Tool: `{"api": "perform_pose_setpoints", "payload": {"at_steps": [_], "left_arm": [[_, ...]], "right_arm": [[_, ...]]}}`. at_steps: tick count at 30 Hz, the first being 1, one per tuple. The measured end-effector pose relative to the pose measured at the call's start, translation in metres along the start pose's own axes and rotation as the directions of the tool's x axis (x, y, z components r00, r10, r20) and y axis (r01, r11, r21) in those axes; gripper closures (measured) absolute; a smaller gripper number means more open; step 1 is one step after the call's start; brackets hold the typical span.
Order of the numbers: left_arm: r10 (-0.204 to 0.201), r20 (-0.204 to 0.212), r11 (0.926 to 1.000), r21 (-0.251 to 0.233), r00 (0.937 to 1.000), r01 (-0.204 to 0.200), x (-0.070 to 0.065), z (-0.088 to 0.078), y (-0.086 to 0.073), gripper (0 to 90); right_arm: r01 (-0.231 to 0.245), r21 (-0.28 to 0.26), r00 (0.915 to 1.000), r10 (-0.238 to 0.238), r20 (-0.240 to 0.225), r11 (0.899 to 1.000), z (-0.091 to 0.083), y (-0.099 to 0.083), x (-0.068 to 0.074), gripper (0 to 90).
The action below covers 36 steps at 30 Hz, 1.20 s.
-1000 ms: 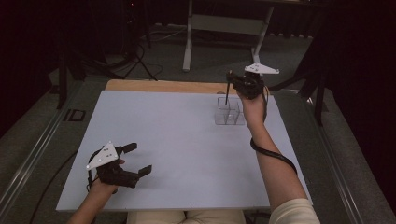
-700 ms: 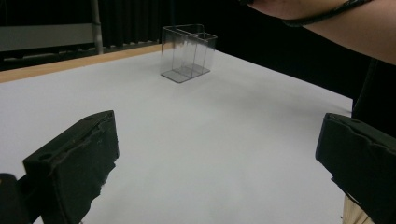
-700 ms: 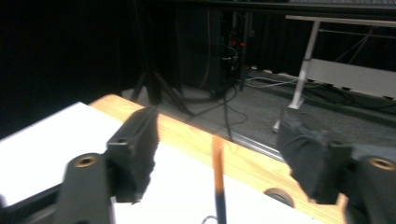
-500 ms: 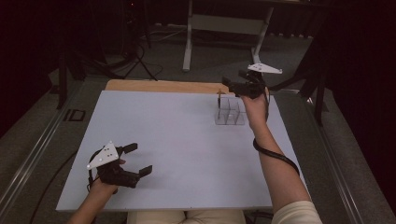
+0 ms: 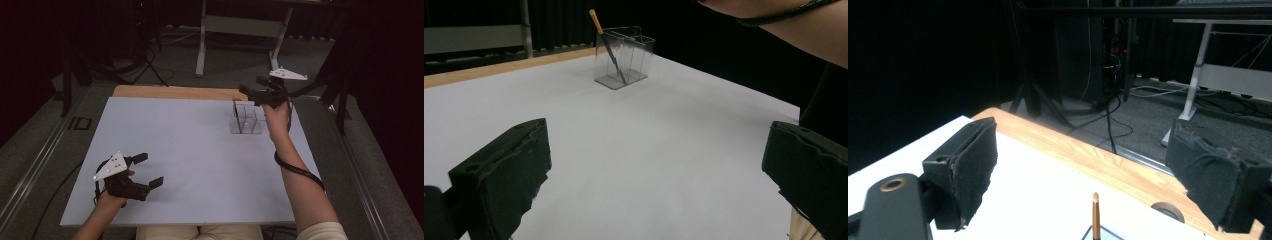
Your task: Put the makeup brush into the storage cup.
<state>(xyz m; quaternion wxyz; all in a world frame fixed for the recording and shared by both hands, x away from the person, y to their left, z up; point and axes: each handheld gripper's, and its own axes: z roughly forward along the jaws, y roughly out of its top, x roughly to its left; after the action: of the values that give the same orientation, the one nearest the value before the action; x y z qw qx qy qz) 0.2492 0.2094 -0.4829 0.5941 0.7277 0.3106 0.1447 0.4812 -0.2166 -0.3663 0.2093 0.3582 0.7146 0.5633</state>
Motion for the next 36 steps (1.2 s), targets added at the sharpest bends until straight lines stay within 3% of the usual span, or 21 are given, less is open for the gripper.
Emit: {"api": "perform_pose_setpoints", "payload": {"at_steps": [20, 36], "left_arm": [[-0.002, 0.006, 1.0000, 0.001, 1.0000, 0.002, 0.001, 0.003, 0.001, 0.4], [-0.006, -0.002, 0.9999, -0.010, 1.0000, 0.006, 0.002, 0.002, 0.002, 0.4]], "right_arm": [[0.003, 0.020, 0.9992, -0.002, -0.040, 1.000, -0.025, -0.013, 0.012, 13.6], [0.000, 0.012, 0.9960, 0.001, -0.089, 1.000, -0.060, -0.033, 0.032, 13.6]]}}
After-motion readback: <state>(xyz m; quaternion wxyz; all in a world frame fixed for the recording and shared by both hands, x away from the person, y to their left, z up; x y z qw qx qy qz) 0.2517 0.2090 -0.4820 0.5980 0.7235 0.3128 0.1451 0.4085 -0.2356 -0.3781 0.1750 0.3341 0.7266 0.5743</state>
